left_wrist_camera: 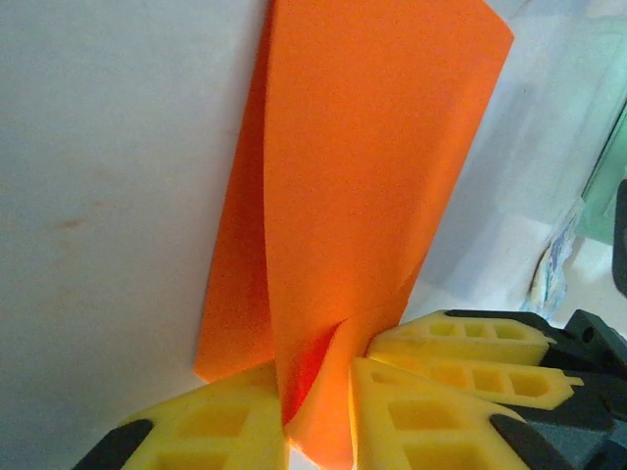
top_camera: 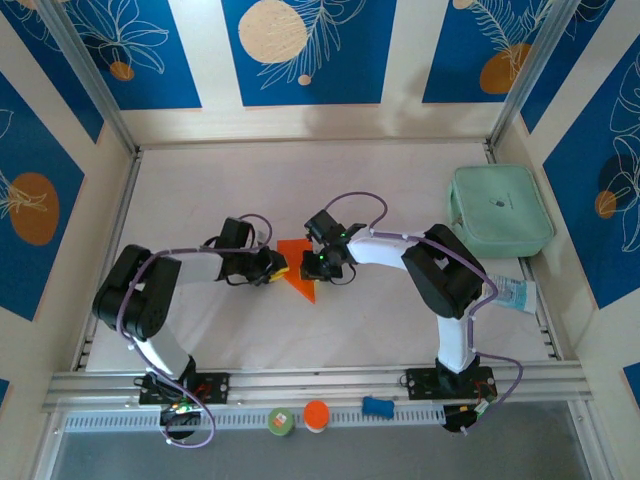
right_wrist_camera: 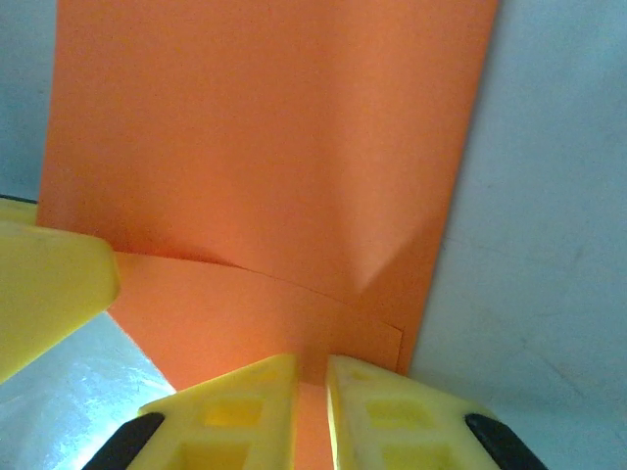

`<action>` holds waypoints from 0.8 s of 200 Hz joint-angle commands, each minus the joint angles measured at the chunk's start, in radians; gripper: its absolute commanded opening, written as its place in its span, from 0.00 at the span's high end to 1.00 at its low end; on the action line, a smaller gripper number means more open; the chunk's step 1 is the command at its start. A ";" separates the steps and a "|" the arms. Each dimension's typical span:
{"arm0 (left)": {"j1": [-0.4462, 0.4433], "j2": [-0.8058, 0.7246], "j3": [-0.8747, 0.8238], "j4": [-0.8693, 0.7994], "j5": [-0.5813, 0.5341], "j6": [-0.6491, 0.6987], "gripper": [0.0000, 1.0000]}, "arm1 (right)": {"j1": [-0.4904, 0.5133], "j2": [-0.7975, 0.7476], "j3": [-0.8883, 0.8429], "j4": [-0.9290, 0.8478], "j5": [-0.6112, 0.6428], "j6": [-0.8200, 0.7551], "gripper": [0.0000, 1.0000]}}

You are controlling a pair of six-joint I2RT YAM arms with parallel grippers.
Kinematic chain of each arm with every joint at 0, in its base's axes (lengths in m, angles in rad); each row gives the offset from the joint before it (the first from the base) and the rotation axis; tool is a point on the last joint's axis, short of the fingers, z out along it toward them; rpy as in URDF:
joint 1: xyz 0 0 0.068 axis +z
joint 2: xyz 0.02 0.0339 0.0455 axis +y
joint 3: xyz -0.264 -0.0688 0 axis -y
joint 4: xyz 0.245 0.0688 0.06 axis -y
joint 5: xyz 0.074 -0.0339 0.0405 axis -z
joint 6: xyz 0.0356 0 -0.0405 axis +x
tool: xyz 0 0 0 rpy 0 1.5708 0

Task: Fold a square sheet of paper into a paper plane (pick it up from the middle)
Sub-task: Fourth fold the wing at the center of the table.

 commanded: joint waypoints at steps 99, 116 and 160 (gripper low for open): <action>-0.019 -0.029 0.014 0.033 -0.035 -0.017 0.97 | -0.014 -0.218 -0.148 0.148 0.045 -0.161 0.55; -0.040 -0.049 0.016 0.004 -0.087 -0.039 0.97 | -0.011 -0.290 -0.214 0.188 0.106 -0.212 0.51; -0.098 -0.084 0.053 -0.108 -0.233 -0.086 0.97 | 0.062 -0.405 -0.356 0.296 0.285 -0.392 0.50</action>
